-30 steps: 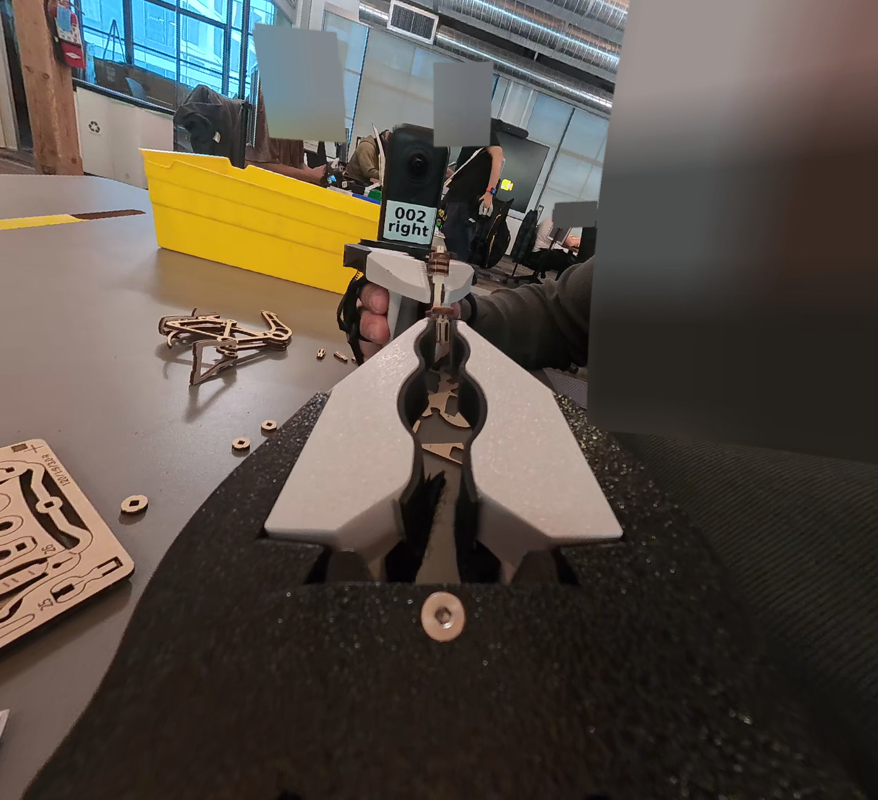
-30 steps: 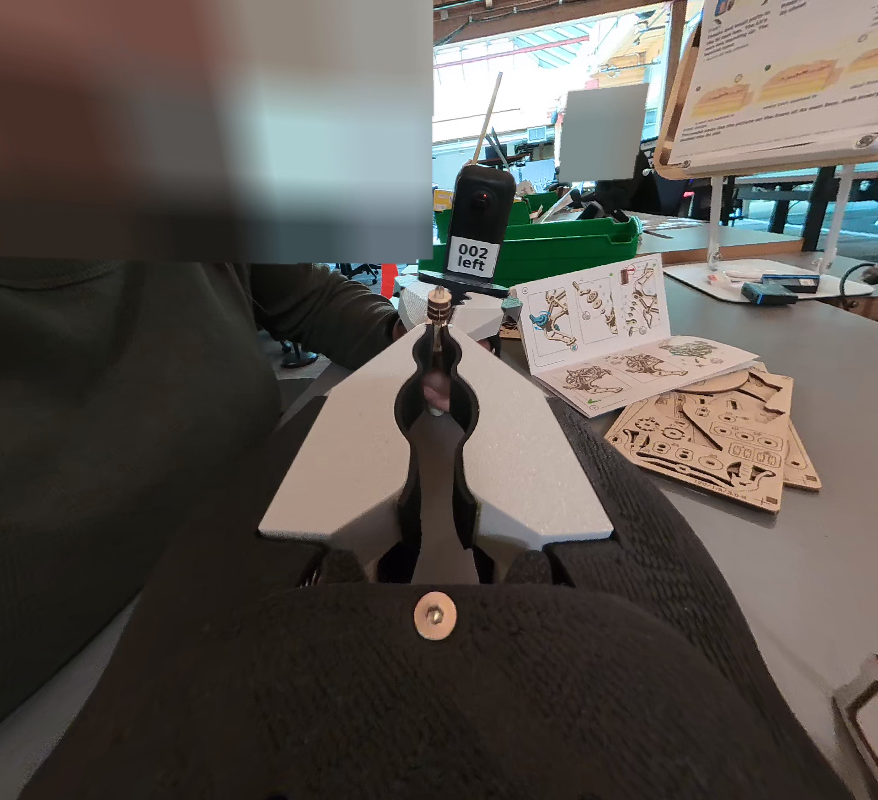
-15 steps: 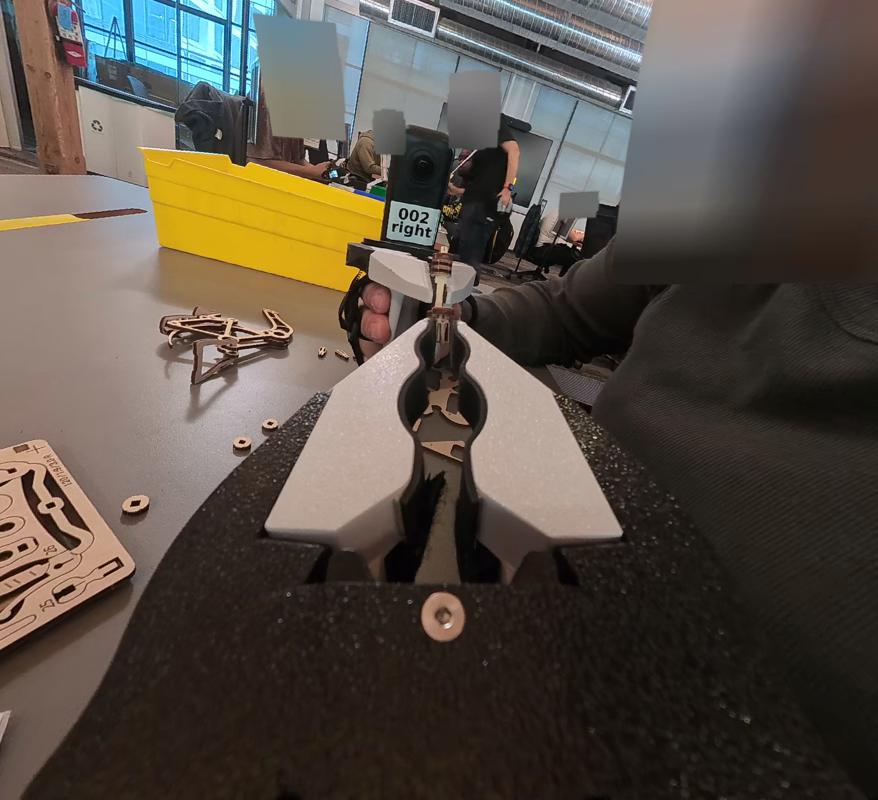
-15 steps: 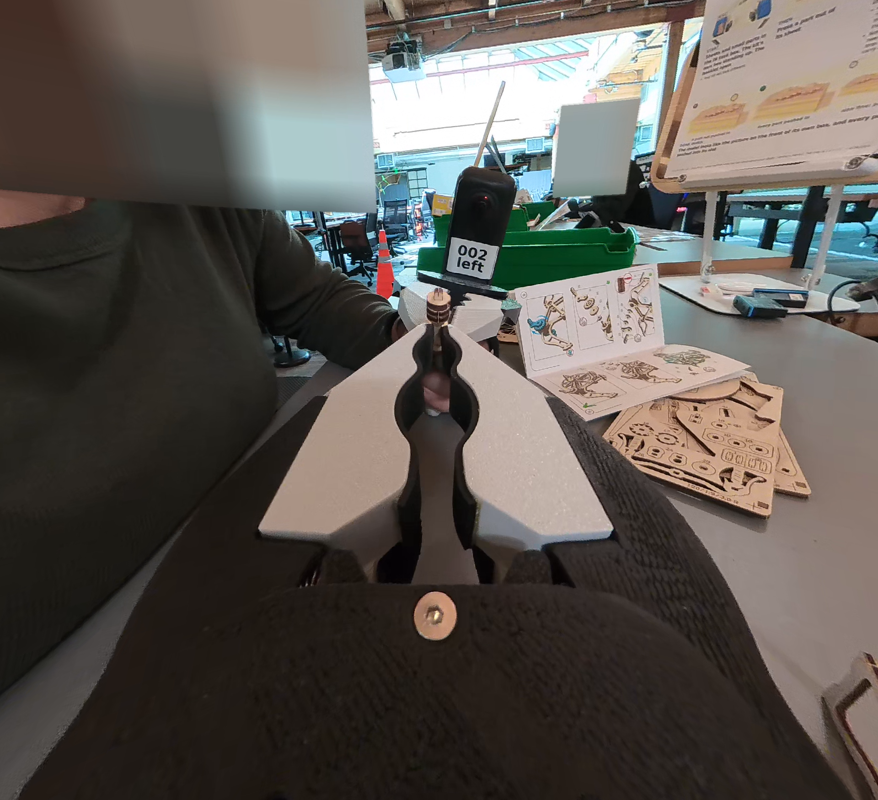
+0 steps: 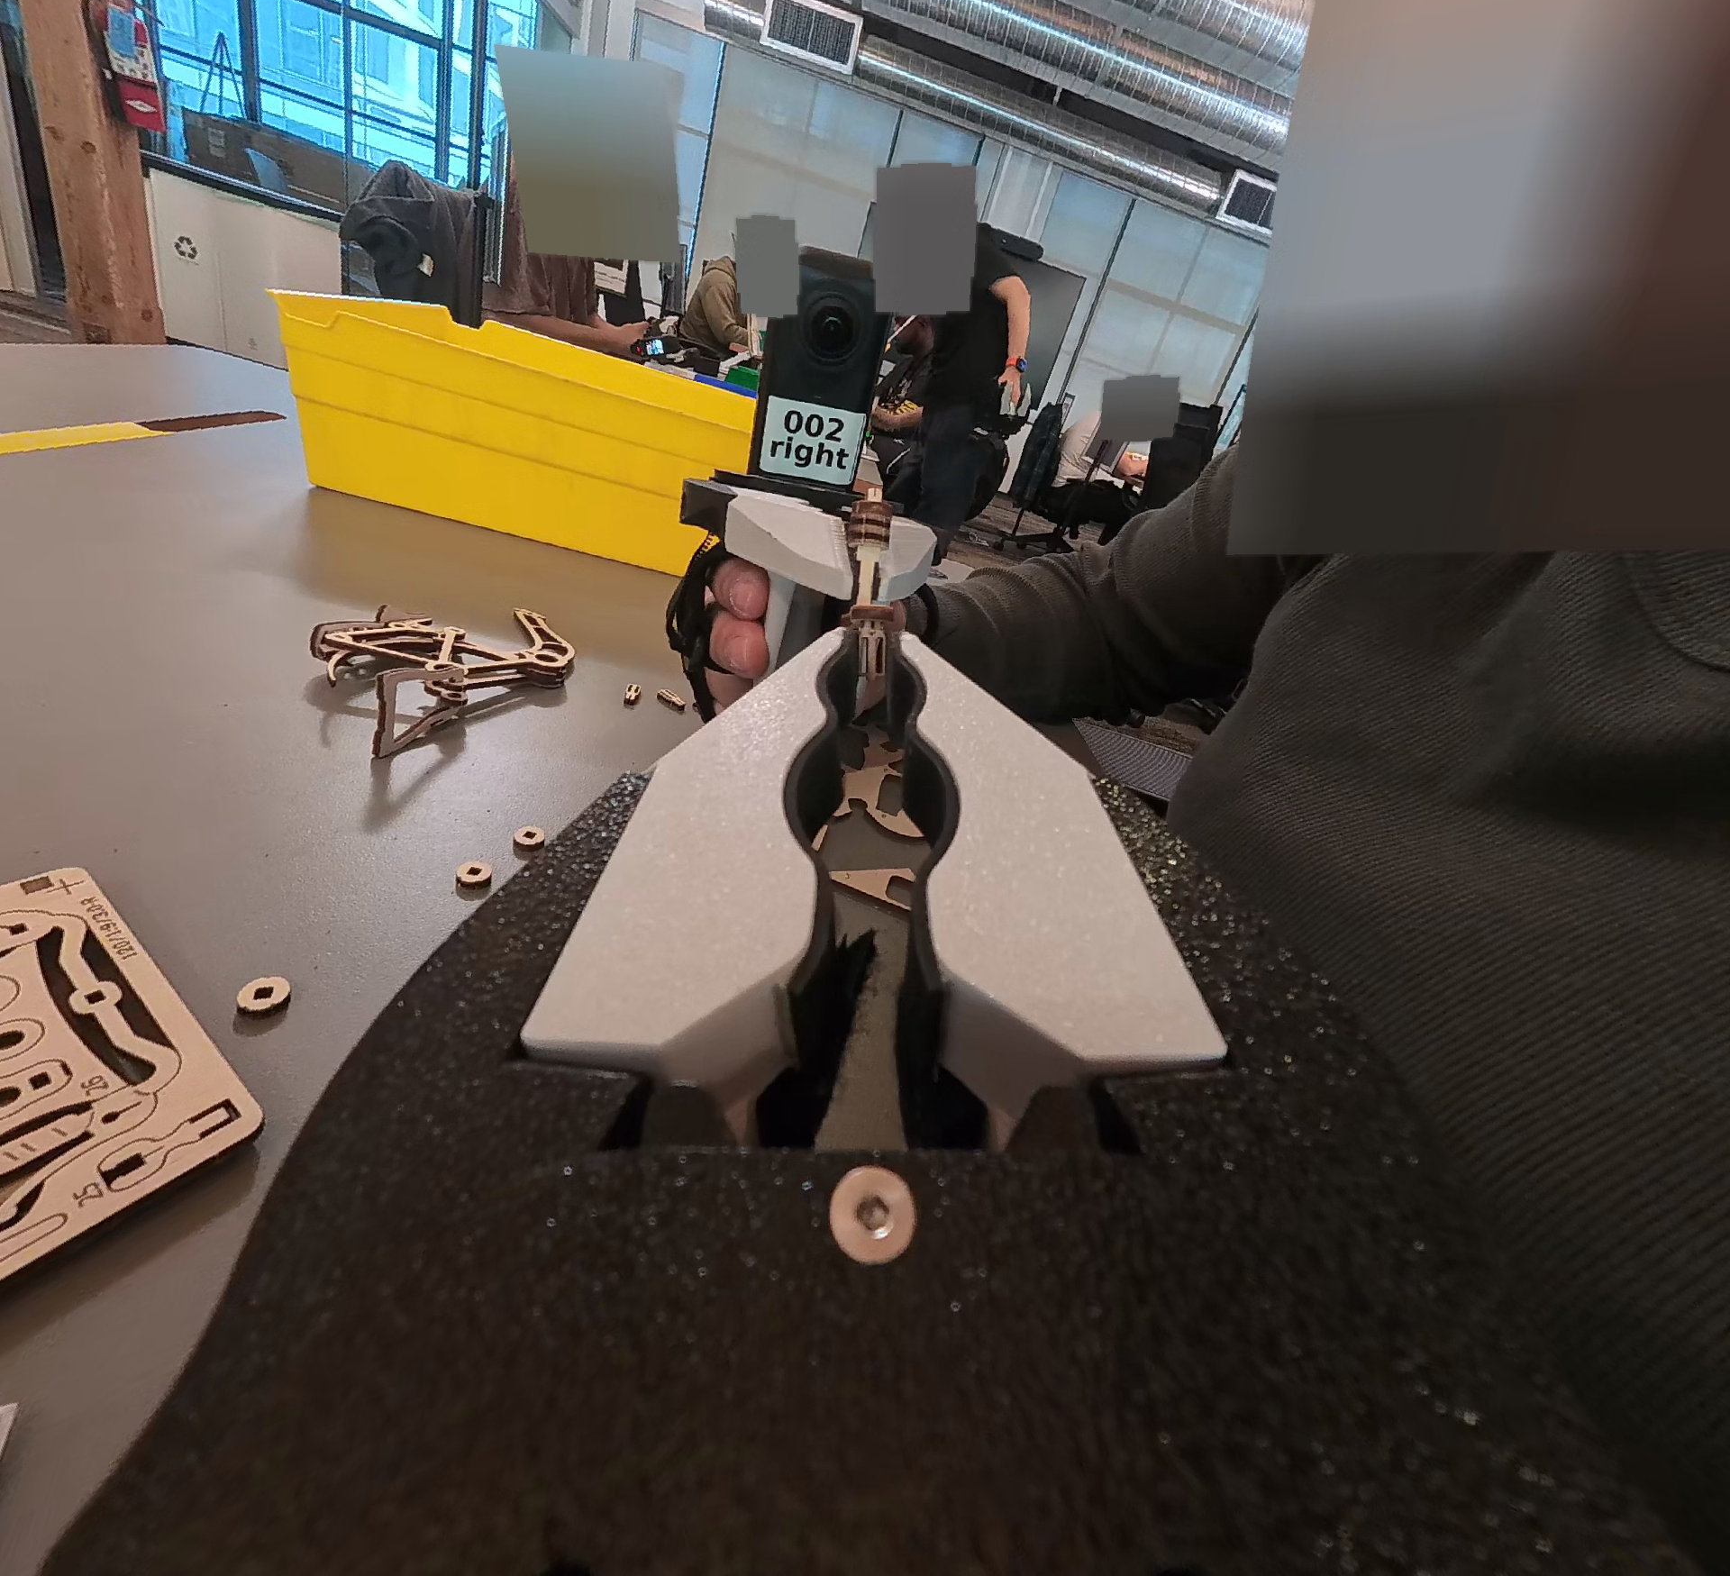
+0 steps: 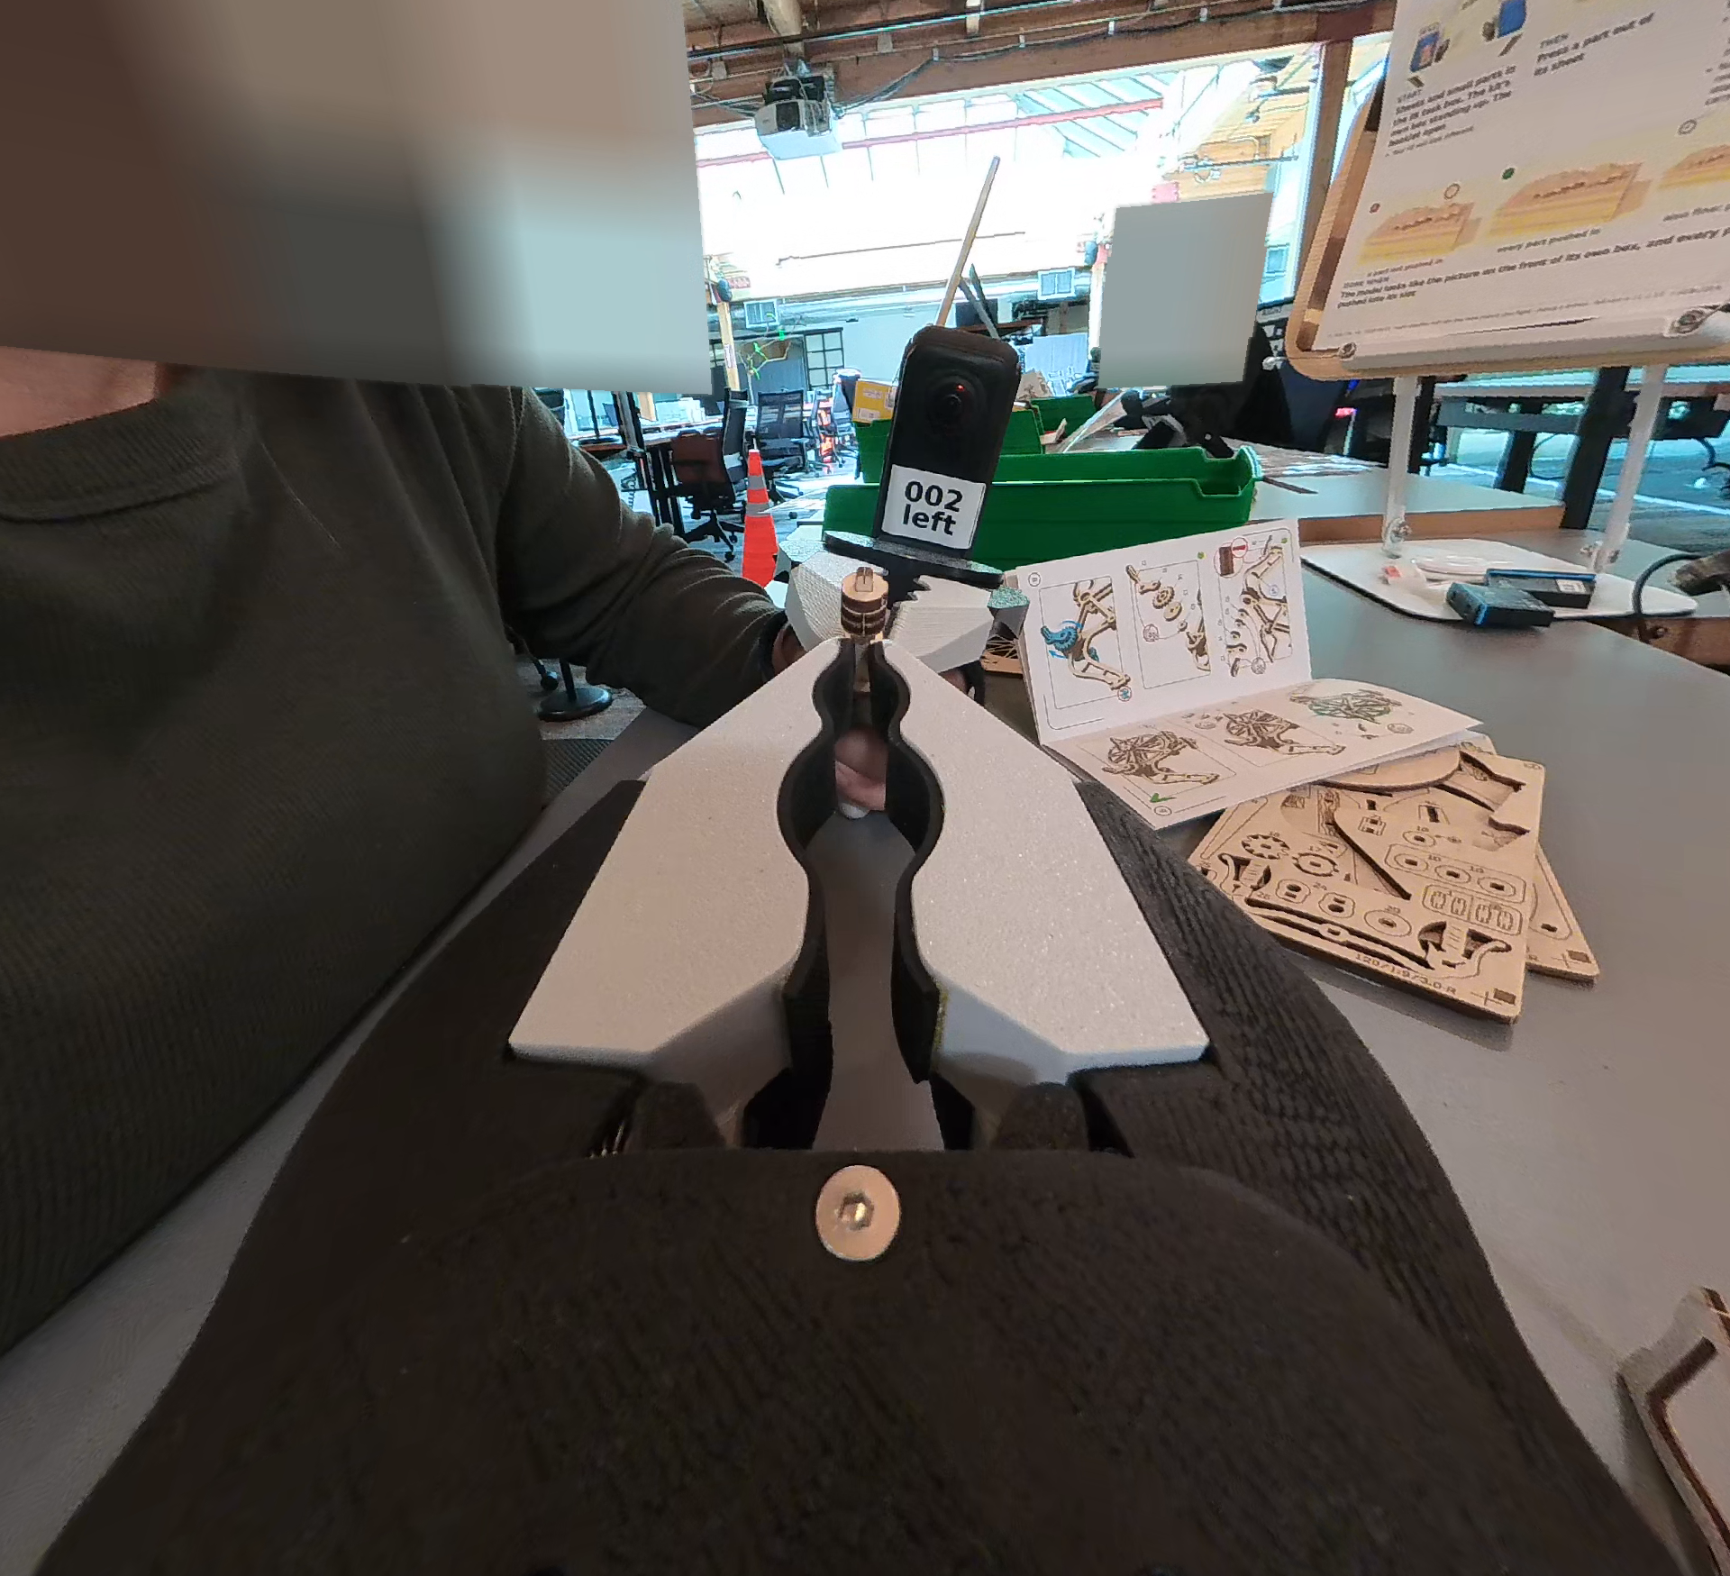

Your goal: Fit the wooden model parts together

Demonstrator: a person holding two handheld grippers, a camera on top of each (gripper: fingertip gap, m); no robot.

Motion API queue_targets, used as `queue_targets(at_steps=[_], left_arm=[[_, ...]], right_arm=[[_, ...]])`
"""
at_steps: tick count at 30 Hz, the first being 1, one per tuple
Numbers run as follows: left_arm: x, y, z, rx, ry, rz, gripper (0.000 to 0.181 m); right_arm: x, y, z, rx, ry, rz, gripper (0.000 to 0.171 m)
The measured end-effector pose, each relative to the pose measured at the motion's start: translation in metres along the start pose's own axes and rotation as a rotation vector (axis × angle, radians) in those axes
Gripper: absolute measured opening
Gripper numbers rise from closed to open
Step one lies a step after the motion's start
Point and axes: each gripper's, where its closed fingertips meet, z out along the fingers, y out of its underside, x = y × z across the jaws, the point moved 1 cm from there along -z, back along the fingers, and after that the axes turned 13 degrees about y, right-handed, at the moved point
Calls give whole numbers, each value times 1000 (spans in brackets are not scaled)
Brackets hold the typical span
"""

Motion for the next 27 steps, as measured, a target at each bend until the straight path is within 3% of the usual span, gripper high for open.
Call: queue_targets(at_steps=[20,27], left_arm=[[2,0,0,-1,-5,22,3],[7,-1,2,-21,-42,159,3]], right_arm=[[-1,2,1,-11,6,-26,1],[-7,5,1,-26,-25,-48,1]])
